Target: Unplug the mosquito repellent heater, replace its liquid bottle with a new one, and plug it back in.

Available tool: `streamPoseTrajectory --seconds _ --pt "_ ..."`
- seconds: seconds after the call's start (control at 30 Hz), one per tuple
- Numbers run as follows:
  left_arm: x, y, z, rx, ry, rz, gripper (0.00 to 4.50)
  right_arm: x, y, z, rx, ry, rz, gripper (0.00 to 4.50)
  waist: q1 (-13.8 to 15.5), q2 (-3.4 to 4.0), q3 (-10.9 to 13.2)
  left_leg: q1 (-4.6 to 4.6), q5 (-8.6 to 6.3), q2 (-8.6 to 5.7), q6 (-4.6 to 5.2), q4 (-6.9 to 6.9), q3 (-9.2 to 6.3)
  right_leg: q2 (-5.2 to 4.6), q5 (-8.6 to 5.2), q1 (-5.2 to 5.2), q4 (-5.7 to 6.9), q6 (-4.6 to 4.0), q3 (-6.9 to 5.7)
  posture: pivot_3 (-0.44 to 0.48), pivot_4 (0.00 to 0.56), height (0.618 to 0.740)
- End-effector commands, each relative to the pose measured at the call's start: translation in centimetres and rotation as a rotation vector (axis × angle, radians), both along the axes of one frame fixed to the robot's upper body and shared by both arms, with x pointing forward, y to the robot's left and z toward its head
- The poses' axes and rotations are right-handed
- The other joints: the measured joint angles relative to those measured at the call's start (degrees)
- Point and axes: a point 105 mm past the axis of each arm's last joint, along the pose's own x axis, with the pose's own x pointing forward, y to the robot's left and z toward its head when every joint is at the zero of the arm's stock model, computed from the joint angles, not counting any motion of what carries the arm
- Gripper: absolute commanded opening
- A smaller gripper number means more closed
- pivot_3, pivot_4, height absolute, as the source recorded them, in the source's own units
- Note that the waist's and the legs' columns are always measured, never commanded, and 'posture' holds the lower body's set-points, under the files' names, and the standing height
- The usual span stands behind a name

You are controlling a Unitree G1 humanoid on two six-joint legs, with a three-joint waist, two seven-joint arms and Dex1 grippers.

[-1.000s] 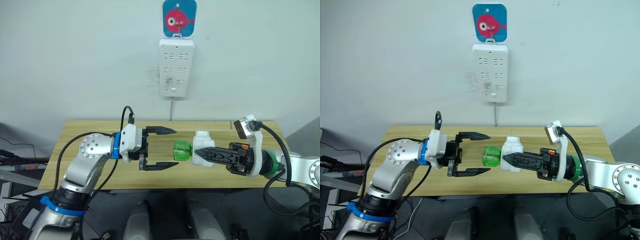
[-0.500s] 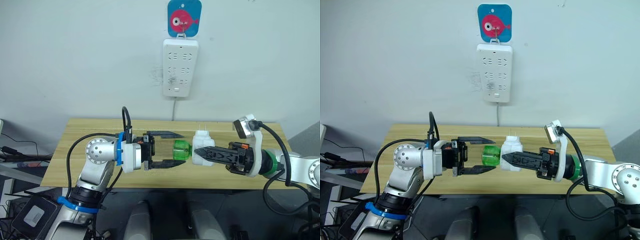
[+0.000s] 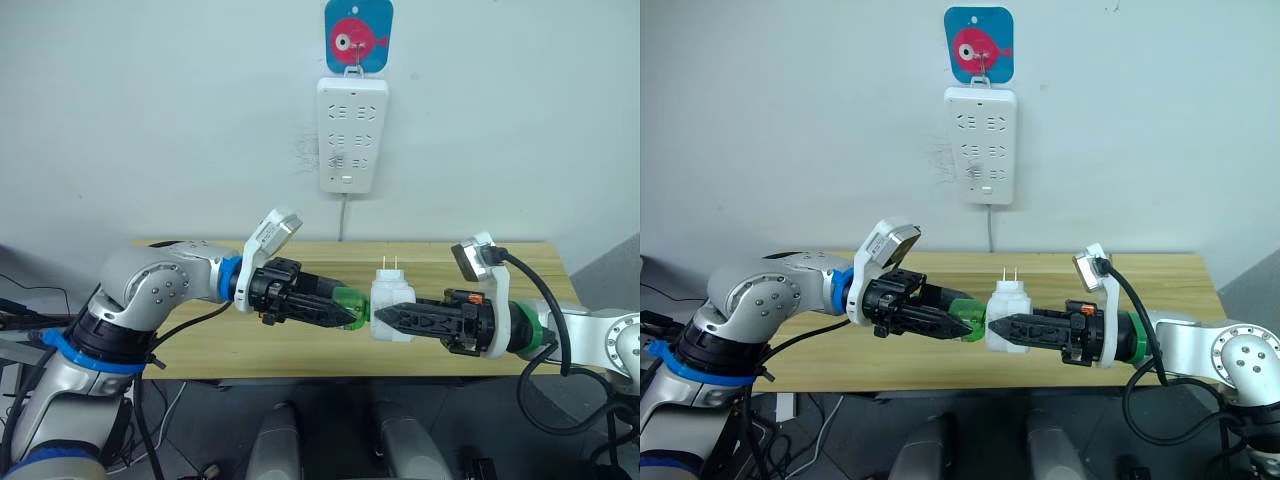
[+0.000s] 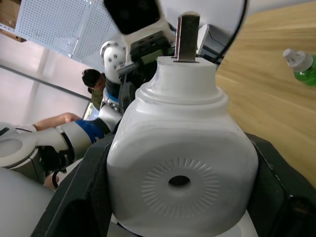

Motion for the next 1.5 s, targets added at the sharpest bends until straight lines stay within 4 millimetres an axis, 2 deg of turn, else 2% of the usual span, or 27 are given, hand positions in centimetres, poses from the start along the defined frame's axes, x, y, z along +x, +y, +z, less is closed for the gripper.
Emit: streamPoseTrajectory --seconds 0.03,0.17,0.27,0.37,0.43,0.5,0.73,0.8,0.87,0.9,1.03,1.07,1.1,1.13,1.23,1.27,1.3,1.33,1.4,1.5 --pt "1.5 1.9 0.8 0.000 -0.028 0.125 2.26 0.1 -0.8 1.1 0.014 -0.042 -0.013 3.03 0.05 0.00 0.00 0.00 0.00 0.01 0.00 -0.01 -0.02 0.02 -0.01 0.00 0.00 -0.01 -0.02 -0.028 0.229 0.740" --pt "1.2 2.0 -0.7 0.045 -0.261 0.134 3.53 0.3 -0.9 1.2 0.026 -0.036 -0.034 3.03 -0.01 0.01 0.00 0.04 0.00 0.04 -0.01 -0.05 0.05 0.00 -0.01 0.00 0.00 -0.04 0.09 -0.029 0.228 0.740" --pt "1.1 2.3 -2.1 0.072 -0.546 0.153 4.42 0.4 -1.1 1.3 0.037 -0.029 -0.045 3.03 0.16 0.01 -0.01 0.07 0.00 0.08 -0.01 -0.06 0.11 -0.04 -0.02 -0.01 0.01 -0.06 0.15 -0.031 0.226 0.740" --pt "0.5 2.0 -2.3 -0.001 -0.905 0.129 4.44 0.4 -1.1 1.3 0.042 -0.026 -0.047 3.03 0.57 0.02 -0.01 0.03 0.00 0.14 -0.01 -0.05 0.15 -0.15 -0.02 -0.02 -0.03 -0.06 0.21 -0.030 0.228 0.740" --pt "0.3 1.3 -1.5 -0.108 -1.122 0.162 4.44 0.4 -1.0 1.3 0.042 -0.024 -0.046 3.03 0.96 0.01 -0.01 0.03 0.00 0.10 -0.01 -0.04 0.30 -0.26 -0.01 -0.01 -0.05 -0.07 0.30 -0.025 0.228 0.740" --pt "0.3 0.9 -0.6 -0.190 -1.242 0.205 4.44 0.4 -1.0 1.2 0.041 -0.024 -0.044 3.03 1.62 0.00 -0.01 0.00 0.00 0.07 -0.01 0.00 0.37 -0.31 0.01 -0.01 -0.10 -0.04 0.34 -0.024 0.228 0.740" --pt "-0.7 -0.9 -0.5 -0.305 -1.375 0.139 4.44 0.4 -0.8 1.3 0.043 -0.028 -0.038 3.03 1.61 0.00 -0.02 -0.02 0.00 0.08 0.00 0.04 0.36 -0.22 0.05 -0.01 -0.08 0.04 0.33 -0.024 0.227 0.740" --pt "-0.9 -1.1 -0.6 -0.313 -1.369 0.128 4.44 0.4 -0.7 1.3 0.044 -0.028 -0.038 3.03 1.55 0.00 -0.01 -0.02 0.00 0.07 0.00 0.03 0.35 -0.17 0.05 -0.01 -0.08 0.04 0.33 -0.024 0.227 0.740" --pt "-1.0 -1.1 -0.8 -0.315 -1.356 0.119 4.06 0.4 -0.7 1.3 0.044 -0.028 -0.038 3.03 1.53 0.00 -0.01 -0.02 0.00 0.07 0.00 0.03 0.32 -0.12 0.05 -0.01 -0.07 0.04 0.31 -0.026 0.228 0.740" --pt "-1.0 -1.1 -0.9 -0.313 -1.349 0.116 3.86 0.4 -0.7 1.3 0.044 -0.028 -0.038 3.03 1.51 0.00 -0.01 -0.01 0.00 0.07 0.00 0.03 0.32 -0.10 0.05 -0.01 -0.05 0.04 0.30 -0.026 0.228 0.740" --pt "-0.9 -1.0 -0.9 -0.303 -1.317 0.112 2.55 0.3 -0.6 1.3 0.047 -0.029 -0.040 3.03 1.47 0.00 -0.01 0.01 0.00 0.07 0.00 0.04 0.32 -0.08 0.05 -0.01 -0.03 0.04 0.31 -0.026 0.228 0.740" --pt "-0.7 -0.9 -0.7 -0.297 -1.304 0.117 2.30 0.3 -0.6 1.3 0.047 -0.030 -0.041 3.03 1.46 0.00 -0.01 0.01 0.00 0.08 0.00 0.04 0.32 -0.08 0.05 -0.01 -0.03 0.04 0.32 -0.025 0.227 0.740" --pt "-0.6 -0.9 -0.7 -0.278 -1.273 0.112 2.24 0.3 -0.6 1.3 0.047 -0.030 -0.041 3.03 1.46 0.00 -0.01 0.01 0.00 0.08 0.00 0.04 0.32 -0.08 0.05 -0.01 -0.03 0.04 0.32 -0.025 0.227 0.740" --pt "-0.3 -0.8 -0.9 -0.239 -1.208 0.110 2.24 0.3 -0.6 1.3 0.047 -0.030 -0.041 3.03 1.46 0.00 -0.01 0.01 0.00 0.08 0.00 0.04 0.32 -0.08 0.05 -0.01 -0.03 0.04 0.32 -0.022 0.227 0.740" --pt "1.8 -0.1 -2.1 -0.050 -0.685 0.224 2.24 0.2 -0.5 1.1 0.040 -0.031 -0.036 3.03 1.38 0.00 -0.01 -0.01 0.00 0.11 -0.01 0.04 0.18 -0.07 0.05 -0.01 0.00 0.04 0.21 -0.017 0.223 0.740" --pt "1.9 0.0 -2.1 -0.031 -0.539 0.240 2.24 0.2 -0.5 1.1 0.037 -0.033 -0.033 3.03 1.34 0.01 -0.01 0.00 0.00 0.13 0.00 0.04 0.16 -0.07 0.05 -0.01 0.00 0.05 0.21 -0.017 0.223 0.740" --pt "1.8 0.3 -1.6 -0.026 -0.345 0.220 2.24 0.1 -0.4 1.0 0.033 -0.034 -0.029 3.03 1.28 0.00 -0.01 0.00 0.00 0.13 0.00 0.04 0.15 -0.07 0.04 -0.01 0.02 0.05 0.20 -0.017 0.224 0.740" --pt "1.2 0.5 -1.0 -0.019 -0.220 0.166 2.24 0.1 -0.4 0.9 0.028 -0.035 -0.024 3.03 1.27 -0.02 0.00 0.00 0.00 0.12 0.00 0.04 0.12 -0.07 0.04 0.00 0.02 0.05 0.17 -0.016 0.222 0.740" --pt "0.5 1.0 -0.2 0.003 -0.070 0.103 2.24 0.0 -0.4 0.8 0.022 -0.039 -0.016 3.03 1.02 -0.01 0.00 -0.06 0.00 0.11 0.00 0.08 -0.04 -0.02 0.04 0.00 0.02 0.05 -0.03 -0.015 0.222 0.740" --pt "0.8 1.4 0.5 0.009 -0.026 0.110 2.24 -0.3 -0.3 0.6 0.008 -0.047 -0.003 3.03 0.57 -0.01 0.00 -0.05 0.00 0.02 0.00 0.05 -0.03 0.00 0.02 -0.01 0.01 0.02 -0.04 -0.022 0.218 0.740"
